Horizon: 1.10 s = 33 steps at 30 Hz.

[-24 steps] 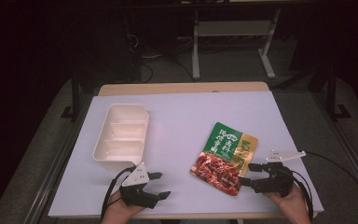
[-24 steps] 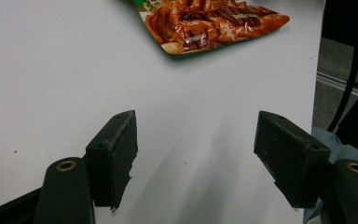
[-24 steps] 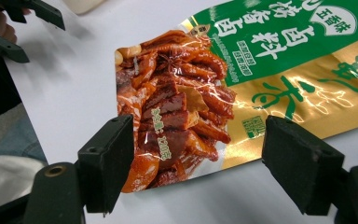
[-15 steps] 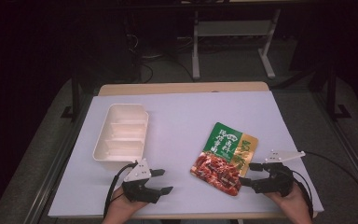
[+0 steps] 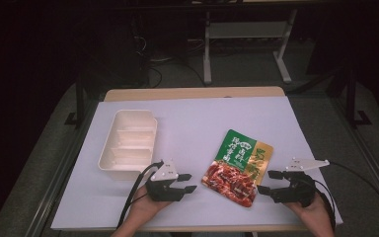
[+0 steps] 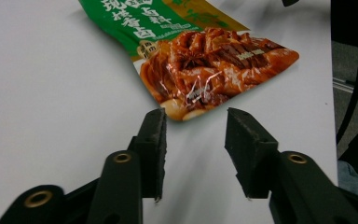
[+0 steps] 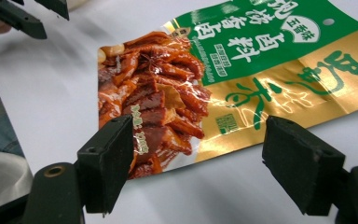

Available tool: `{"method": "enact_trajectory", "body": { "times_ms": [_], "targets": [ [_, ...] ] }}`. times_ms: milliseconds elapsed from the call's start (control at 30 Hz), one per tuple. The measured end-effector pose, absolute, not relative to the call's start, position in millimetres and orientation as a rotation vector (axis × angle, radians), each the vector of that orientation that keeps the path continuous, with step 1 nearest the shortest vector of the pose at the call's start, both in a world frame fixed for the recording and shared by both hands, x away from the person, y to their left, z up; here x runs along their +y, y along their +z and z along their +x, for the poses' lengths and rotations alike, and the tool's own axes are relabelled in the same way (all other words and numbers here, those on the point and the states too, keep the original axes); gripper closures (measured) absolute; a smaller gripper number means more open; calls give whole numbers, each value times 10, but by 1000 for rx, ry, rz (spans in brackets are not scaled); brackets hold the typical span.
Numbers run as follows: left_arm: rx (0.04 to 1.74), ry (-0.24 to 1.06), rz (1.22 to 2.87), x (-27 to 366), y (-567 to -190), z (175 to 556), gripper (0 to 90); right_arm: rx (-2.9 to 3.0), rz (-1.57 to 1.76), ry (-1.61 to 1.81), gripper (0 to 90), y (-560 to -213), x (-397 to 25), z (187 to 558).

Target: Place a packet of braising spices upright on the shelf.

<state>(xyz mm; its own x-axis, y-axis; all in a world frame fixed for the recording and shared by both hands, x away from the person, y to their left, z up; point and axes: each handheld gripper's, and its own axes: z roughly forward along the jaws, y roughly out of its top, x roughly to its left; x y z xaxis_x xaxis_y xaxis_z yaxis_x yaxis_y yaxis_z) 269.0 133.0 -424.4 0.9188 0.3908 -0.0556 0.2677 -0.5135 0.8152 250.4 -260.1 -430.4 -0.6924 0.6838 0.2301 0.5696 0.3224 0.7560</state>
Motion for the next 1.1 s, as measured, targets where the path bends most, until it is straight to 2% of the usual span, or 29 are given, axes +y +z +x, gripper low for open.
{"method": "enact_trajectory", "body": {
  "times_ms": [533, 1100],
  "targets": [
    [438, 110, 2206, 902, -4238, 2995, 835, 2395, 1256, 1275, 241, -4353, -2699, 2571],
    [436, 82, 2310, 656, -4415, 3059, 894, 2368, 1309, 1247, 216, -4385, -2697, 2625]
  ]
}}
